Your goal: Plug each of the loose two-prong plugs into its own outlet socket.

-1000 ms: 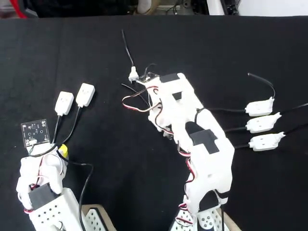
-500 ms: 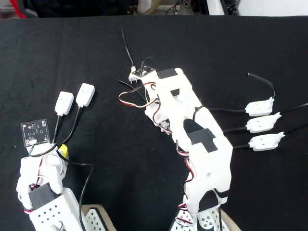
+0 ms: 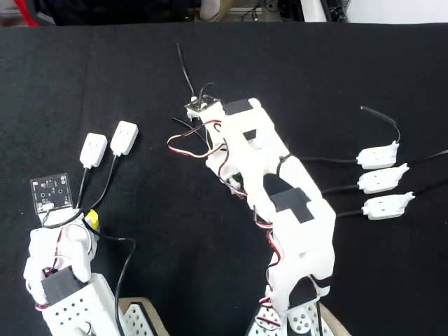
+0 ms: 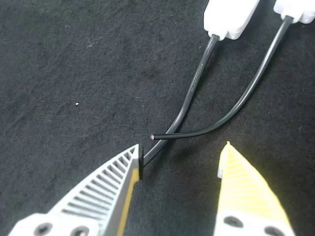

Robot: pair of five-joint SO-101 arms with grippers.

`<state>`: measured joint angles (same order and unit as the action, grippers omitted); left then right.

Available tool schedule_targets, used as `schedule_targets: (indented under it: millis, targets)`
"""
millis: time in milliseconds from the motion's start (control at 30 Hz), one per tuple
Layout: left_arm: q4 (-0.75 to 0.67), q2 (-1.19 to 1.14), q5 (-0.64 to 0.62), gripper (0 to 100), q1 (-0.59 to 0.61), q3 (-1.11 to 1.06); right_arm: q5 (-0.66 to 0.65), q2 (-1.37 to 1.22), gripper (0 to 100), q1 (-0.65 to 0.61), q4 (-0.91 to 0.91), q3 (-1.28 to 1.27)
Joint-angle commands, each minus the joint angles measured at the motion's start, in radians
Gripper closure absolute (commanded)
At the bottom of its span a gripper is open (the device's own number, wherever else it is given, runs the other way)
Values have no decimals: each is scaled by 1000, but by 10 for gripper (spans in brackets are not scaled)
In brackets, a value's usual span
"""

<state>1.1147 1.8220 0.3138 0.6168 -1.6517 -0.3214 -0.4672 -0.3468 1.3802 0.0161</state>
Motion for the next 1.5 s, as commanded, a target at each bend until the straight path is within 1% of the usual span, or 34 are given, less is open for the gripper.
schedule_targets:
  millis: [0,200,433,667,733,800,967,1067,1167,1300,1400,1467]
  targets:
    - [-14,3,11,743,-4,2,-5,2,975,-12,11,44]
    - [-15,3,11,743,-4,2,-3,2,913,-11,14,35]
    - [-17,3,11,744,-4,2,-2,-58,910,-11,28,45]
    - [-17,3,11,744,-4,2,-2,-64,910,-11,34,59]
    - [-17,3,11,744,-4,2,-2,-64,936,-11,34,61]
    - [-17,3,11,744,-4,2,-2,-64,988,-11,34,61]
    - [-17,3,11,744,-4,2,-2,-62,987,-11,35,74]
    - [-17,3,11,744,-4,2,-2,-50,987,-17,75,104]
    - [-17,3,11,744,-5,2,6,31,987,-34,98,85]
    - [-14,3,5,744,-8,10,54,232,987,-71,87,-27]
    - [-6,3,5,744,-71,10,57,429,987,-126,57,-134]
    - [34,3,8,744,-117,31,91,564,987,-172,18,-209]
